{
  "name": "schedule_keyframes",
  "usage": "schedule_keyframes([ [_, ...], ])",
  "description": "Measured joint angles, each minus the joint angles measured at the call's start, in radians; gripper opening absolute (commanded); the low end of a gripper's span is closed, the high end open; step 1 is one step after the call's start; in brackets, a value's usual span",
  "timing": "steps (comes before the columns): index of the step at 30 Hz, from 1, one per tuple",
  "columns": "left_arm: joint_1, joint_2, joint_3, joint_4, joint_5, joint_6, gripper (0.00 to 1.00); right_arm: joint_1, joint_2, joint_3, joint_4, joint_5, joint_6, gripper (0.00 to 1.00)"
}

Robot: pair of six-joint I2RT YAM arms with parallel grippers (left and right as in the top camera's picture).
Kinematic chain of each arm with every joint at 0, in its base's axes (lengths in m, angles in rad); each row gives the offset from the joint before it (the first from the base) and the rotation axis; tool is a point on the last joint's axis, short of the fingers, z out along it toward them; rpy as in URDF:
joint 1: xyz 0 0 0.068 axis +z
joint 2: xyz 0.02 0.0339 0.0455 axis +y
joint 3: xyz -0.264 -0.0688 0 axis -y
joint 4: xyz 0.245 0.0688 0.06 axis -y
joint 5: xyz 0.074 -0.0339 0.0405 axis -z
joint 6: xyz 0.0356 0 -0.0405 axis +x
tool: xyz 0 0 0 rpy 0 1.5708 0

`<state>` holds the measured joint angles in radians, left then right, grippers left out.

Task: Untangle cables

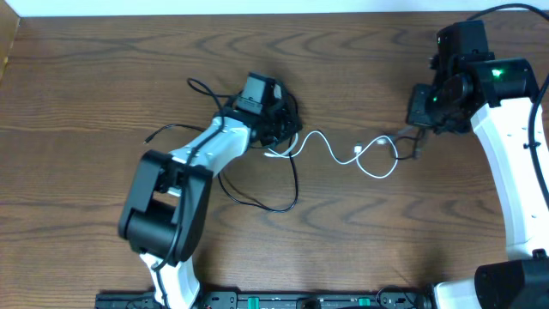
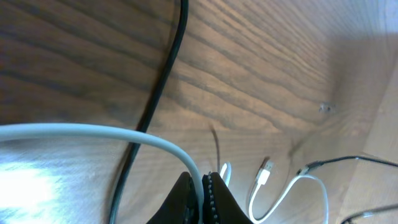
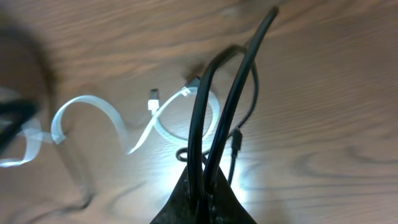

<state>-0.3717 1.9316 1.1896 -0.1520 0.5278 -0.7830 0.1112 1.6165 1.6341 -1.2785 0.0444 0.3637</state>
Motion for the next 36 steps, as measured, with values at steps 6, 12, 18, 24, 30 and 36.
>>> schedule_keyframes([
  [6,0.006,-0.055,0.000,-0.117,0.019,0.084,0.07,-0.008,0.000,-0.005,0.161,0.008,-0.046,0.01],
  [12,0.000,-0.055,0.000,-0.199,0.022,0.144,0.08,-0.010,-0.022,-0.005,0.345,-0.014,-0.085,0.01],
  [18,-0.002,-0.055,0.000,-0.261,0.023,0.190,0.07,-0.065,-0.048,-0.005,0.447,-0.004,-0.069,0.01],
  [24,-0.006,-0.055,0.000,-0.293,0.018,0.245,0.07,-0.268,-0.039,-0.002,0.452,-0.069,-0.060,0.01],
  [30,-0.006,-0.055,0.000,-0.294,0.016,0.268,0.07,-0.512,-0.001,0.086,0.459,-0.145,-0.061,0.01],
  [36,-0.011,-0.055,0.000,-0.294,0.016,0.288,0.08,-0.644,0.093,0.224,0.512,-0.166,-0.063,0.01],
])
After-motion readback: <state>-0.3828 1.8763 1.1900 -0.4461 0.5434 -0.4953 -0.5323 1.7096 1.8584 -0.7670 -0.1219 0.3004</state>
